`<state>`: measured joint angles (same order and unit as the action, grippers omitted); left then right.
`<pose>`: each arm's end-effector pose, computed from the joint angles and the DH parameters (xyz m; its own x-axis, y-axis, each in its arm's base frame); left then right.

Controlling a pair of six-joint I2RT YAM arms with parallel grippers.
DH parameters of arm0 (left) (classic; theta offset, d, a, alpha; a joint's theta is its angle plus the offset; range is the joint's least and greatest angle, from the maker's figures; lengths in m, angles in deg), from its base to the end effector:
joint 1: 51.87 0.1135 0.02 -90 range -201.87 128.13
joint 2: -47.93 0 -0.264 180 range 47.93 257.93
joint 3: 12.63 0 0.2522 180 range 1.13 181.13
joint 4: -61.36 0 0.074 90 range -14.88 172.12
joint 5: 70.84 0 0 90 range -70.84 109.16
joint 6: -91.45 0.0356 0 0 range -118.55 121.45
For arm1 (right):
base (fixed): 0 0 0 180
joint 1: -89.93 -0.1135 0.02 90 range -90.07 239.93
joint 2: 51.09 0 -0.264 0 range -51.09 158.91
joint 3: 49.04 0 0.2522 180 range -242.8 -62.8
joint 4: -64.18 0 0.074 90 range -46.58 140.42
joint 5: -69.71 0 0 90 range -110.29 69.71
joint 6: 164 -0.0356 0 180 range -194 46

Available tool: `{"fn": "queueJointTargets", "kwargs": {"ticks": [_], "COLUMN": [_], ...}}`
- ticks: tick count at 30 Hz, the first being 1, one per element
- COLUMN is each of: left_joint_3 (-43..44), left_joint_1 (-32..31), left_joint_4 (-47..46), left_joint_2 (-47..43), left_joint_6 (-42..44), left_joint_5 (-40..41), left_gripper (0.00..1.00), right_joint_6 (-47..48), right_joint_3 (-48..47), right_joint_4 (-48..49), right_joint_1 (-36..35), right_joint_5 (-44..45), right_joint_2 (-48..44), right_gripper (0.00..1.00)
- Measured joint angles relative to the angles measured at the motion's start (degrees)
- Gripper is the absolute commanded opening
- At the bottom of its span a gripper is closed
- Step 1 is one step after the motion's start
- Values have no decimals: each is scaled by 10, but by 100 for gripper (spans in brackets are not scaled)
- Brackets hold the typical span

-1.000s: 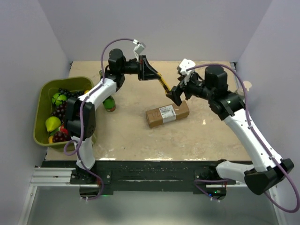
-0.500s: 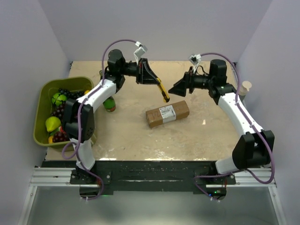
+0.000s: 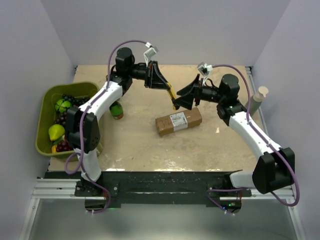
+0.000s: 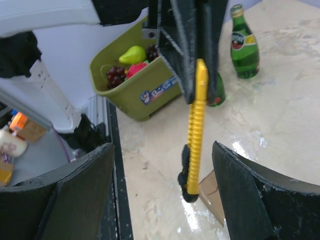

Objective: Unpack the express box
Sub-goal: Pick up the knife from the center of the board.

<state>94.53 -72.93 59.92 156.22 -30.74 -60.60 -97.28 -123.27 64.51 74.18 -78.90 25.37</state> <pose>0.3937 -0.1891 0.3596 -0.5190 0.0984 -0.8491 0.8339 -0.1599 -0.5282 0.2831 0.1114 0.3573 -0.4097 0.0983 -0.9069 -0.8715 0.2513 0.4210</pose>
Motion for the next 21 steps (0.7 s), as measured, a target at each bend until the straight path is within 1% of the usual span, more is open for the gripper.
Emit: {"fn": "queueJointTargets", "kwargs": {"ticks": [4,7,12,16,21], "left_joint_3": [7,7,8,8,8], "left_joint_1": [0,0,0,0,0], "left_joint_4": [6,8,12,11,0], "left_joint_2": [0,0,0,0,0], "left_joint_6": [-3,-13,-20,-34,-56], "left_joint_5": [-6,-14,-24,-25,-23], "left_gripper": [0,0,0,0,0], "right_joint_6": [-45,-68,-103,-126,-140], "right_joint_3": [40,67,72,72,72], "right_joint_4": [69,92,132,170,187], "right_joint_1": [1,1,0,-12,-41], "right_joint_5": [37,52,62,66,65], "right_joint_2": [0,2,19,39,64], "right_gripper": [80,80,77,67,59]}}
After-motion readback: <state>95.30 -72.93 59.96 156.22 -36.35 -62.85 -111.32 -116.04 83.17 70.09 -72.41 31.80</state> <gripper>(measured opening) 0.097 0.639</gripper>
